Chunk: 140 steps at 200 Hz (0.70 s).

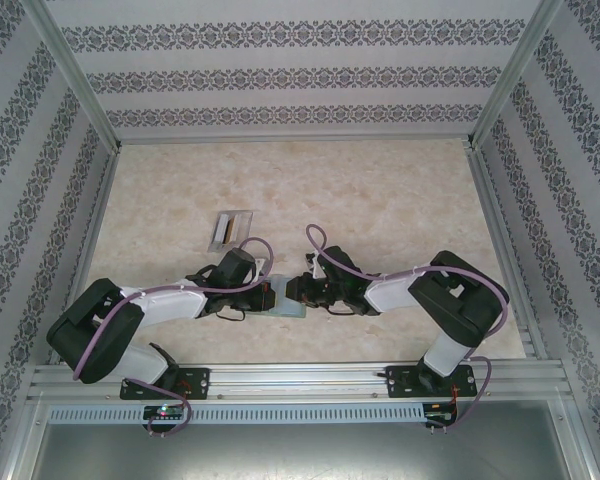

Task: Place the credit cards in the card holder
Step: Open the card holder at the center of the table.

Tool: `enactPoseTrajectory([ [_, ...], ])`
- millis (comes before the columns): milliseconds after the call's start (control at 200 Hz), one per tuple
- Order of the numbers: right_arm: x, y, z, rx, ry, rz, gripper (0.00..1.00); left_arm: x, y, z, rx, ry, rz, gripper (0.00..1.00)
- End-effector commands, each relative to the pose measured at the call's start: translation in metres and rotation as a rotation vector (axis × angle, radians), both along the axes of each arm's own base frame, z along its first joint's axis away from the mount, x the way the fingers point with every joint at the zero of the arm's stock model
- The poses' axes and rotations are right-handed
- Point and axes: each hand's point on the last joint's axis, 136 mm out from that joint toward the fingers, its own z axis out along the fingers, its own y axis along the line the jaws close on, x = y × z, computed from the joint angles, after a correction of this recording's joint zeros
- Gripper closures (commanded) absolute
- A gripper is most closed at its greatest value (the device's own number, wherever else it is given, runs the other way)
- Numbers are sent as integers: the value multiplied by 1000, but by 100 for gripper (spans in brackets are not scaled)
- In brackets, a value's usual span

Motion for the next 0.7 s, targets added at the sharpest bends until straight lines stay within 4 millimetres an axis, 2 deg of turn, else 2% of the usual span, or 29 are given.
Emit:
enactPoseTrajectory([
  [0, 0, 14, 11, 66, -4, 22, 78, 4, -7, 13, -70, -29, 7, 100],
  [240, 0, 12, 5, 70, 15, 3, 85, 5, -8, 15, -89, -33, 14, 100],
  [370, 1, 4, 5, 63, 10, -28, 76, 5, -6, 13, -91, -25, 23, 100],
  [470, -1, -2, 8, 56, -4, -28, 75, 5, -8, 14, -113, -28, 28, 100],
  [694, -8, -14, -3, 33, 29, -24, 75, 5, -11, 16, -135, -22, 21, 100],
])
